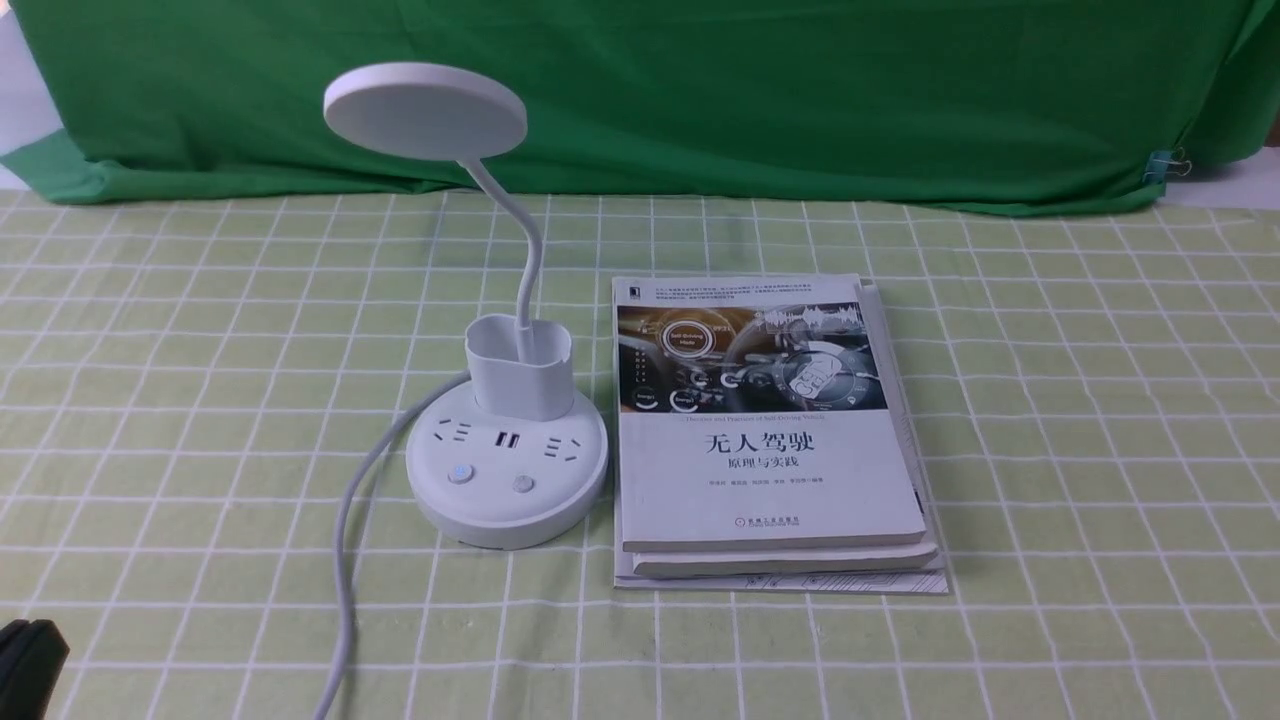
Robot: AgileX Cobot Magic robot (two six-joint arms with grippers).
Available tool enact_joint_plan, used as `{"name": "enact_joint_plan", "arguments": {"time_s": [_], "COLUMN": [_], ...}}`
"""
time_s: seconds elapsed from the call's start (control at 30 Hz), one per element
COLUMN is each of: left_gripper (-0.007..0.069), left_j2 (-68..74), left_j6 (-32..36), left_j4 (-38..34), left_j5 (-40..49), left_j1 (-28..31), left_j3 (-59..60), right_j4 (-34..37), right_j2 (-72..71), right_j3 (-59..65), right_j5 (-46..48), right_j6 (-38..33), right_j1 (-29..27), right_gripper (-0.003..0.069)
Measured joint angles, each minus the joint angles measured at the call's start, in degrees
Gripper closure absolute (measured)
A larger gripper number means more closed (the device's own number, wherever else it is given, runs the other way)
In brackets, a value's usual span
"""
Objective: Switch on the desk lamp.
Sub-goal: Use the left arm to press the button switch on the lamp holder
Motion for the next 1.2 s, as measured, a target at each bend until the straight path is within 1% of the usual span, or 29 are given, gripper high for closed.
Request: {"name": "enact_joint_plan", "arguments": {"time_s": [0.57,0.67,0.9,1.0,1.07,1.1,1.13,1.2], "left_gripper": [0.0606,0.0606,0.0606,0.0606,0.0606,0.0606,0.0606,0.0606], "left_j2": [0.0,0.0,0.0,0.0,0.0,0.0,0.0,-0.05], "left_j6": [0.23,0.23,0.25,-0.43,-2.22,-2.55,-3.24,-3.7], "left_j4": [-0.41,-0.45,-0.45,-0.45,-1.58,-1.84,-2.66,-3.05], "left_j5": [-0.05,-1.24,-10.3,-17.99,-23.25,-23.8,-29.0,-31.97], "left_j1": [0.0,0.0,0.0,0.0,0.0,0.0,0.0,0.0], "left_j3": [0.0,0.0,0.0,0.0,0.0,0.0,0.0,-0.38], "right_j4": [0.0,0.0,0.0,0.0,0.0,0.0,0.0,0.0], "right_j2": [0.0,0.0,0.0,0.0,0.0,0.0,0.0,0.0], "right_j3": [0.0,0.0,0.0,0.0,0.0,0.0,0.0,0.0], "right_j5": [0.0,0.0,0.0,0.0,0.0,0.0,0.0,0.0], "right_j6": [0.0,0.0,0.0,0.0,0.0,0.0,0.0,0.0], "right_j1": [0.0,0.0,0.0,0.0,0.0,0.0,0.0,0.0], "right_gripper": [0.0417,0.0417,0.0417,0.0417,0.0417,0.0417,0.0417,0.0417]}}
